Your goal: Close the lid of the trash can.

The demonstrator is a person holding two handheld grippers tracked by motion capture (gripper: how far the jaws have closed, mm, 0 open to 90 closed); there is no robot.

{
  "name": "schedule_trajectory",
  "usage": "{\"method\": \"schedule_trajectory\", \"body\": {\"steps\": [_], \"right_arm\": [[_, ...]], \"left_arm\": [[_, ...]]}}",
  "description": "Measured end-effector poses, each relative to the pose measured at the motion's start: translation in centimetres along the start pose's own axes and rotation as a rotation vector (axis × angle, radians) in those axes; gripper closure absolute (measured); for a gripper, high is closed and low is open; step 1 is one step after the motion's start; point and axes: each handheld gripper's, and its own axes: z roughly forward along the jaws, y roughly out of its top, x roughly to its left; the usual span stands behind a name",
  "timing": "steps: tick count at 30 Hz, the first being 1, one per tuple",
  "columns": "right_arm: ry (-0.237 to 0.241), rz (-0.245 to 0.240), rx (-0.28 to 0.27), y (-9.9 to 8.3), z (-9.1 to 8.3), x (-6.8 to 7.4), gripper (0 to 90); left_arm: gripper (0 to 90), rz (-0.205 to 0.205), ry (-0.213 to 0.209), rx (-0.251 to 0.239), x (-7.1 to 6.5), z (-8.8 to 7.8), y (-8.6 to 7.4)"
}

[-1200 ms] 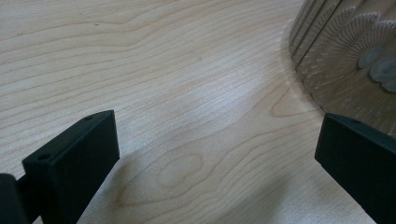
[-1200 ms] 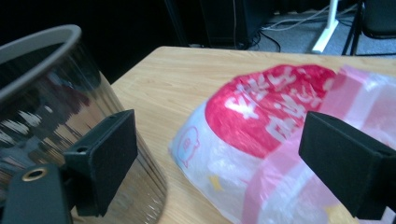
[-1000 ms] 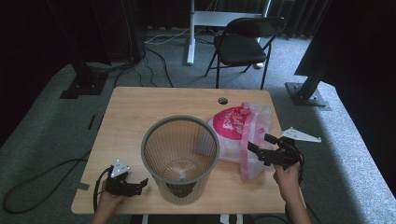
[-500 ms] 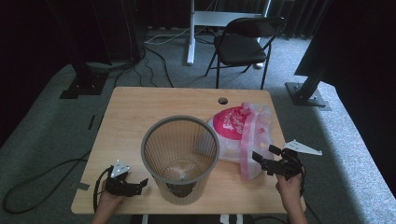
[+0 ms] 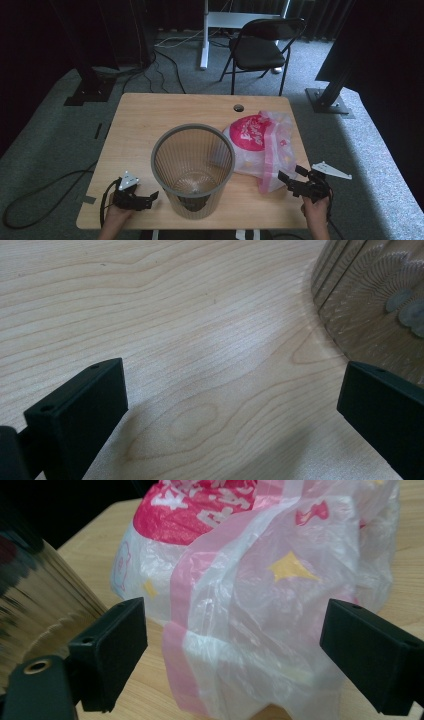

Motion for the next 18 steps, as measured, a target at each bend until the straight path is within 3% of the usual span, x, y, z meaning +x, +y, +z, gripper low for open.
{"method": "schedule_trajectory", "body": {"steps": [6, 18], "right_arm": [[-0.038, 0.009, -0.03, -0.4, -1.2, -0.9, 11.0], [-0.112, 0.048, 0.008, -2.8, -2.2, -3.2, 11.0]], "left_arm": [[0.0, 0.0, 0.001, 0.0, 0.0, 0.0, 0.0], [0.0, 0.0, 0.002, 0.002, 0.0, 0.0, 0.0]]}}
